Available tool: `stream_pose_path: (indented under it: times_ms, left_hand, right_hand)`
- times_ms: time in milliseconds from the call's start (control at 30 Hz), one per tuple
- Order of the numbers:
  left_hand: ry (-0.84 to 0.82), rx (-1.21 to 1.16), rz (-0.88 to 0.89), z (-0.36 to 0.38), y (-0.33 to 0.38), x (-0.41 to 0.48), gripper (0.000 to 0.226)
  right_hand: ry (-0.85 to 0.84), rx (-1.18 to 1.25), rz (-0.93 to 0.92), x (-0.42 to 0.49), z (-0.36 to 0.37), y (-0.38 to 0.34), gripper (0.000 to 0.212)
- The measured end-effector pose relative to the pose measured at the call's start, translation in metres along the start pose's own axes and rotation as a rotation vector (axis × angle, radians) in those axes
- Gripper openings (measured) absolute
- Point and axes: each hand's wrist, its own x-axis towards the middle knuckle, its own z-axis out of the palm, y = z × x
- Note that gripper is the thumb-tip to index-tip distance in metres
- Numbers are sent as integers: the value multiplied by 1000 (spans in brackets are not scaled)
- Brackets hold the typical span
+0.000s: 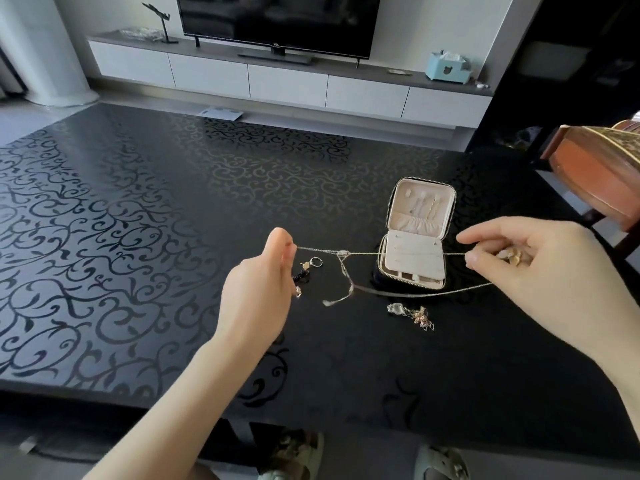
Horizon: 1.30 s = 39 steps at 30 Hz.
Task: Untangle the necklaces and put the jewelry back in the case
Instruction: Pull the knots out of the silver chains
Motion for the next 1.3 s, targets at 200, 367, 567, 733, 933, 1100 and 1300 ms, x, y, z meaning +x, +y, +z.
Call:
stream_pose_path:
  times_ms: [200,367,567,733,933,1100,1300]
  left_hand:
    - [66,237,121,-11,-9,3,23]
    - [9,267,118,-18,-23,-1,20]
    - [-102,262,99,-22,-34,-2,19]
    - [-171,303,90,-25,-43,-6,19]
    - [-262,285,56,-24,-55,-7,19]
    - [-381,266,73,-28,-60,-8,16]
    - [-470,329,148,-32,-64,-14,9]
  right_hand:
    - [-121,-331,-29,-8,5,1,9]
    - [-243,-74,31,-15,10,3,12]
    - [-356,336,185,-18,23,7,14]
    - [-481,333,240,-26,43,12,17]
    - [-594,325,267,-31,58,21,18]
    - [-668,270,270,-33,63,30,17]
    - [-600,85,154,-38,74,39,14]
